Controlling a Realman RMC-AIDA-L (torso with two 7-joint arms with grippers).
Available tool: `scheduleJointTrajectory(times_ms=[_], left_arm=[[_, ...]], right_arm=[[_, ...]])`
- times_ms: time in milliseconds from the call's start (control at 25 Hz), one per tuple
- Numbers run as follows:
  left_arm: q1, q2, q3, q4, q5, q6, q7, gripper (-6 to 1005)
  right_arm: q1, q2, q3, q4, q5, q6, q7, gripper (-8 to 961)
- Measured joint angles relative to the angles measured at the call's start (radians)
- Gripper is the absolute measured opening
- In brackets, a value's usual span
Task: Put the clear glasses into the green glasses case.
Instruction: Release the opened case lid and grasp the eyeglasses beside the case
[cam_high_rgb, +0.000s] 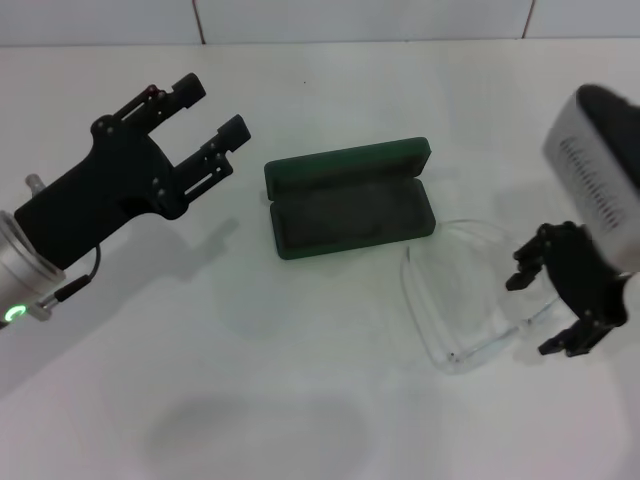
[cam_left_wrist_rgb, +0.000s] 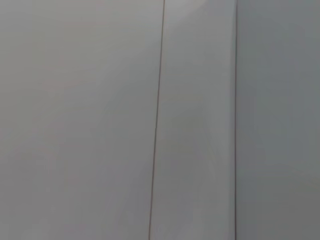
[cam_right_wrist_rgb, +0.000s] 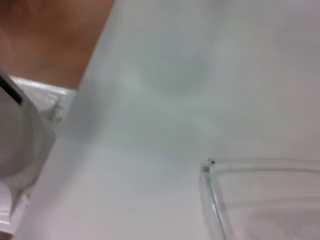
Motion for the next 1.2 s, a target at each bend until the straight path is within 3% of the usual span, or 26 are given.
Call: scheduleJointTrajectory(times_ms=[200, 600, 1000, 1200], left_arm=[[0.000, 0.001, -0.001, -0.001, 0.001, -0.002, 0.003, 686], [-0.002, 0.001, 0.000, -0.002, 0.007, -0.008, 0.004, 685], [0.007, 0.001, 0.006, -0.020, 0.007, -0.002, 0.020, 686], [0.012, 0.000, 0.004, -0.021, 0.006, 0.001, -0.010, 686]], right_arm=[[-0.004, 0.005, -0.127, 0.021, -0.006, 0.096, 0.009, 706], [0.032, 0.010, -0.235, 0.106, -0.015, 0.171, 0.059, 675], [0.035, 0.009, -0.241, 0.111, -0.015, 0.180, 0.093, 325], [0.027, 0.006, -0.232, 0.095, -0.015, 0.159, 0.102, 227]])
